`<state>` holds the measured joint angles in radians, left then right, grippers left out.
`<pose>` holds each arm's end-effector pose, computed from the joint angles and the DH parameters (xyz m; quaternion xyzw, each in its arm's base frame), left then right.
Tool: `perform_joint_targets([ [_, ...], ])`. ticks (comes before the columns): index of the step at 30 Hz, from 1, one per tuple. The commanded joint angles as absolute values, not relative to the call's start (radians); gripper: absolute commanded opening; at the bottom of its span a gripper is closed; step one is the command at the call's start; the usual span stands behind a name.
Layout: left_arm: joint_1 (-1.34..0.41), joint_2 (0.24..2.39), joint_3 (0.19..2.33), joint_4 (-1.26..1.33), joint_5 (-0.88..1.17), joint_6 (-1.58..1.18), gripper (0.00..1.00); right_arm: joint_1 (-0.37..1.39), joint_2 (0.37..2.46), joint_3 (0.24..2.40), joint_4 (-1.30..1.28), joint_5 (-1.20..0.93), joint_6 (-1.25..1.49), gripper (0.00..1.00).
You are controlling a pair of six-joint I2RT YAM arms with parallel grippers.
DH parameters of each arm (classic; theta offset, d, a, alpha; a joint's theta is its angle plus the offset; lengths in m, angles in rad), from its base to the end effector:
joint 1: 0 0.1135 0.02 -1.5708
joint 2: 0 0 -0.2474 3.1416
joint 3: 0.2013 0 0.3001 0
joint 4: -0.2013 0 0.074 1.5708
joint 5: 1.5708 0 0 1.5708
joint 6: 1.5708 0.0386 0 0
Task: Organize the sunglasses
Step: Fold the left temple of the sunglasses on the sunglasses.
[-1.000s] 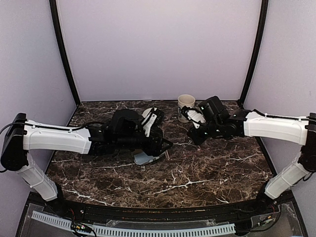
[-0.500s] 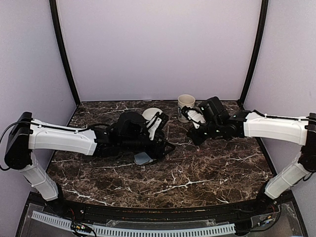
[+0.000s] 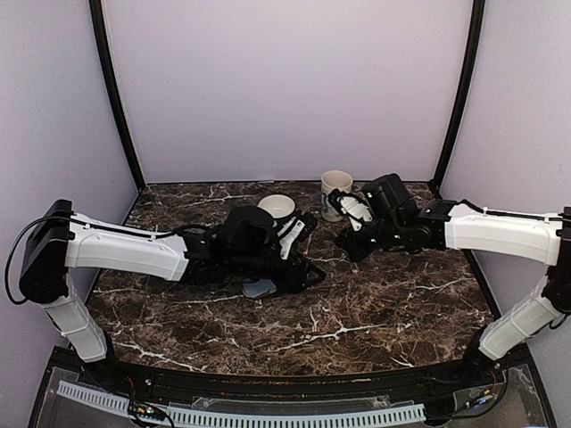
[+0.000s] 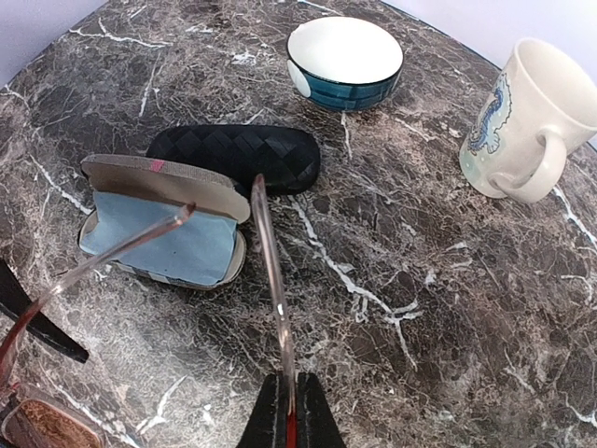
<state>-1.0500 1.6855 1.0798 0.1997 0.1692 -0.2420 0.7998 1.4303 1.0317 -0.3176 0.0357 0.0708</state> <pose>0.2069 -0.3738 0.1969 0.3699 0.7469 -0.3863 0.3951 0.2550 0.2605 0.2257 -0.3175 0.8528 0.1600 0.3826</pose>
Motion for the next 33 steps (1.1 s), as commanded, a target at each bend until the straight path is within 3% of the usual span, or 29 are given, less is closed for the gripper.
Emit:
perform_joint_targets([
  [1,-1.062,1.681,1.104,0.182,0.173,-0.224,0.57,0.807,1.42,1.033,-0.273,0.025,0.096,0.0],
  [10,-1.063,1.633,1.09,0.152,0.065,-0.198,0.74,0.808,1.42,1.016,-0.28,0.004,0.095,0.0],
  [18,-1.065,1.596,1.066,0.17,0.092,-0.159,0.88,0.808,1.435,1.017,-0.278,-0.005,0.093,0.0],
  [25,-1.069,1.579,1.049,0.181,0.099,-0.119,0.9,0.808,1.442,1.022,-0.284,-0.011,0.092,0.0],
  [33,-1.081,1.635,1.094,0.131,0.142,-0.095,0.84,0.807,1.438,1.027,-0.287,-0.014,0.093,0.0],
])
